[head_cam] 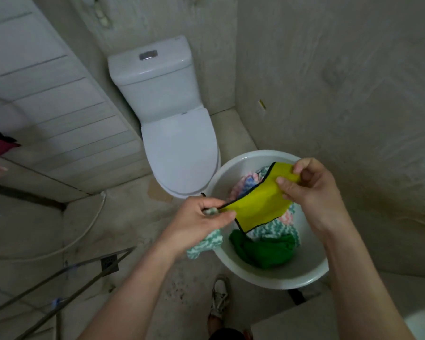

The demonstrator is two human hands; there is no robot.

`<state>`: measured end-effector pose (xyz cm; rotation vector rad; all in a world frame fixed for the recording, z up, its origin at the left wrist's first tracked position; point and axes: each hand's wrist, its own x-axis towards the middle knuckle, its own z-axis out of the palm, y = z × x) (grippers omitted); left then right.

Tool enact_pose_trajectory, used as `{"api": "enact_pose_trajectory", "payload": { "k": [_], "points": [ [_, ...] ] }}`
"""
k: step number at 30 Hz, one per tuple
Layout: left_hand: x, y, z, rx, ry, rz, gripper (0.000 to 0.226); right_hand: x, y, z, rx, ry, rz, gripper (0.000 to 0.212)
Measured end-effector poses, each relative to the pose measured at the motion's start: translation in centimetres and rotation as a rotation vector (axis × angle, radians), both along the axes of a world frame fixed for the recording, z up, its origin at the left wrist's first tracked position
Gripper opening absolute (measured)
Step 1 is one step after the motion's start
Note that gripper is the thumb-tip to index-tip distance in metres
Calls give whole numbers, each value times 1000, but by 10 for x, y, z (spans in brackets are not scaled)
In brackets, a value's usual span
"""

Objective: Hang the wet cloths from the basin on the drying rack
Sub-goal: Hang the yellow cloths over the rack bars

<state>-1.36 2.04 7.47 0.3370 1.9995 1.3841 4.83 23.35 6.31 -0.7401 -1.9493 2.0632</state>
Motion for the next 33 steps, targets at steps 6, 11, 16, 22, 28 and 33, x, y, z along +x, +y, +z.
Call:
{"api": "enact_pose_trajectory", "payload": {
  "k": [6, 11, 16, 22, 28, 33],
  "points": [
    [10, -51, 1, -145, 407, 200, 24, -1, -41, 39, 400, -93, 320, 33],
    [25, -108, 30, -124, 584, 298, 30, 5, -89, 68, 472, -67, 453, 11],
    [45, -153, 58, -38, 445, 325, 29, 7, -142, 77, -213, 11, 404, 11],
    [90, -261, 89, -203, 381, 293, 23, 5, -245, 100, 155, 83, 573, 13],
    [149, -356, 110, -537, 530, 437, 22, 18, -334, 135, 728, 336, 767, 28],
    [201, -424, 131, -397, 407, 622, 25, 33, -401, 165, 296, 171, 1136, 16]
  ]
}}
